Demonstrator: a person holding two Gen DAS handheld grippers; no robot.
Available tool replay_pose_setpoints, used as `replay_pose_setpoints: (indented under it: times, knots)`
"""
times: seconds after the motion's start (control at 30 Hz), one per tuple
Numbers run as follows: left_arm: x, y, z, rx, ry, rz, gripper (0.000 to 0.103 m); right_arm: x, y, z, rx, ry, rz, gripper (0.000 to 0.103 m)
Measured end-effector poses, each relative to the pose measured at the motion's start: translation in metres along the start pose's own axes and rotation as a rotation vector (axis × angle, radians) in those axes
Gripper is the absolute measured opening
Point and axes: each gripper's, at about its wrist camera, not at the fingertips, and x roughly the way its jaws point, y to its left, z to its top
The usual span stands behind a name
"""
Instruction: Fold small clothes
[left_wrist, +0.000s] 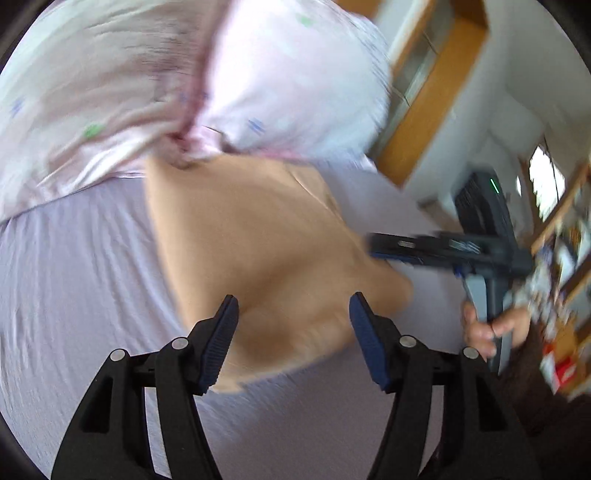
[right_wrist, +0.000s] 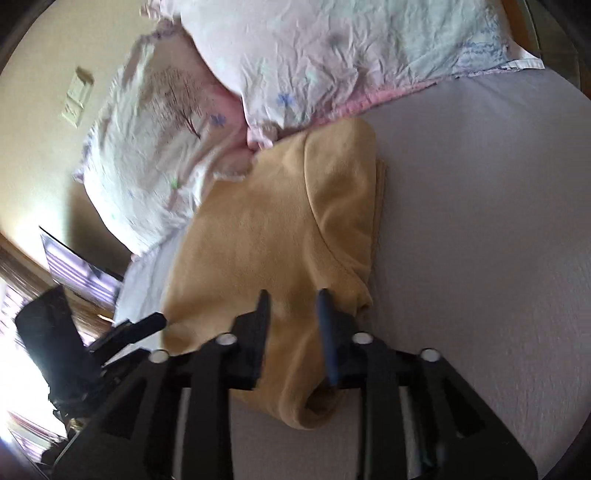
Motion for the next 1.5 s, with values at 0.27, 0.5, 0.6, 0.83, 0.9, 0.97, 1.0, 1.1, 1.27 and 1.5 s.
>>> replay_pose_setpoints:
  times: [0.27,0.5,0.6,0.83,0.9,0.97,1.0,1.1,1.27,1.5]
  knots:
    - [0.039,0.086,0.03,-0.359,0.104,-0.096,0.068,0.051,-0.041,0.034,0.149,0.147,-0.005,0.058]
    - [0.082,0.083,0.042,-0.379,0.169,-0.152,0.067,0.083,-0.041,0.039,0.144,0.194,0.13,0.034]
    - [0.09,0.094,0.04,-0.436,0.183,-0.179,0.038,0.086,-0.035,0.036,0.169,0.174,0.191,0.026]
    - [0.018,0.117,0.035,-0.377,0.085,-0.157,0.031,0.093,0.043,0.047,-0.01,0.141,0.263,0.019]
    - [0.005,0.131,0.032,-0.373,0.076,-0.068,0.034,0.12,0.063,0.043,-0.067,0.183,0.187,0.022]
    - [0.001,0.142,0.026,-0.366,0.099,0.025,0.038,0.143,0.07,0.037,-0.095,0.242,0.076,0.032]
    - [-0.004,0.144,0.021,-0.369,0.103,0.031,0.039,0.143,0.071,0.036,-0.094,0.235,0.032,0.045]
    - [-0.037,0.125,0.011,-0.273,0.033,0.084,0.039,0.097,0.083,0.04,-0.138,0.043,-0.046,0.057]
    - [-0.069,0.078,-0.009,-0.124,-0.04,0.04,0.052,0.07,0.122,0.022,-0.14,0.067,0.221,0.082]
    - [-0.033,0.048,-0.037,0.059,0.048,0.21,0.062,0.117,0.108,-0.009,-0.078,0.193,0.031,0.081]
